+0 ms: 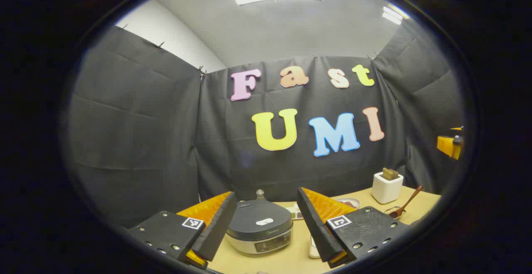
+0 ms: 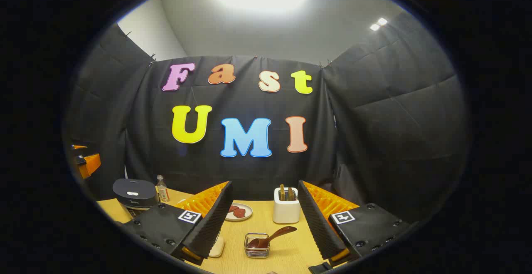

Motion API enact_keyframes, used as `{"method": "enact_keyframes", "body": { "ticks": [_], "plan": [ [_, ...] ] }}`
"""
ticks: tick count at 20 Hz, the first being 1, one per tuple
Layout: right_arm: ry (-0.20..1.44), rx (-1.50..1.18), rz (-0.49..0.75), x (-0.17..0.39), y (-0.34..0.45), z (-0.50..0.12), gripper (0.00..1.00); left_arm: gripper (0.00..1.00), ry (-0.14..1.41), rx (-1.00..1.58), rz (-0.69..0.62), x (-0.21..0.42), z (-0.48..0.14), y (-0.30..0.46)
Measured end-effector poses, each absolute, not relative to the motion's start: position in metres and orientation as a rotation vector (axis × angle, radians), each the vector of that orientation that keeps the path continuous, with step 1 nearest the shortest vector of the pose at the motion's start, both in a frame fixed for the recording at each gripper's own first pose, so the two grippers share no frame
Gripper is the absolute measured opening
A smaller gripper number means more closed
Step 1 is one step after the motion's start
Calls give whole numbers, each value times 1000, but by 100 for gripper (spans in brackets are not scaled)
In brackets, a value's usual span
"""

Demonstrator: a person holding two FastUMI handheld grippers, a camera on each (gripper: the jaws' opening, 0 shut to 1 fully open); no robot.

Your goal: Close the left gripper, press the button to open the rice cooker; take a wooden spoon from the chopstick holder with the right hand, scoop a spoonful of rice and pour it into the rice cooker, then put the wooden spoon back into the chopstick holder.

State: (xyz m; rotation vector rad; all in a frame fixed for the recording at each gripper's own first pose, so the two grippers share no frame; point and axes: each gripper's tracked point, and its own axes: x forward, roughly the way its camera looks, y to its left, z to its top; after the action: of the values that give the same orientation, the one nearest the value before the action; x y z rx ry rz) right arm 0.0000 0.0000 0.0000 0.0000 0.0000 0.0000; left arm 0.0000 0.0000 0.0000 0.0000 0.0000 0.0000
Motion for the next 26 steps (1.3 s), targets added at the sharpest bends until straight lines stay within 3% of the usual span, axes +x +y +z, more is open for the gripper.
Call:
{"method": "enact_keyframes", "body": {
  "ticks": [26],
  "plan": [
    [17, -4, -8, 9, -18, -8, 98, 92, 6, 0, 22, 12, -4, -2]
  ]
}}
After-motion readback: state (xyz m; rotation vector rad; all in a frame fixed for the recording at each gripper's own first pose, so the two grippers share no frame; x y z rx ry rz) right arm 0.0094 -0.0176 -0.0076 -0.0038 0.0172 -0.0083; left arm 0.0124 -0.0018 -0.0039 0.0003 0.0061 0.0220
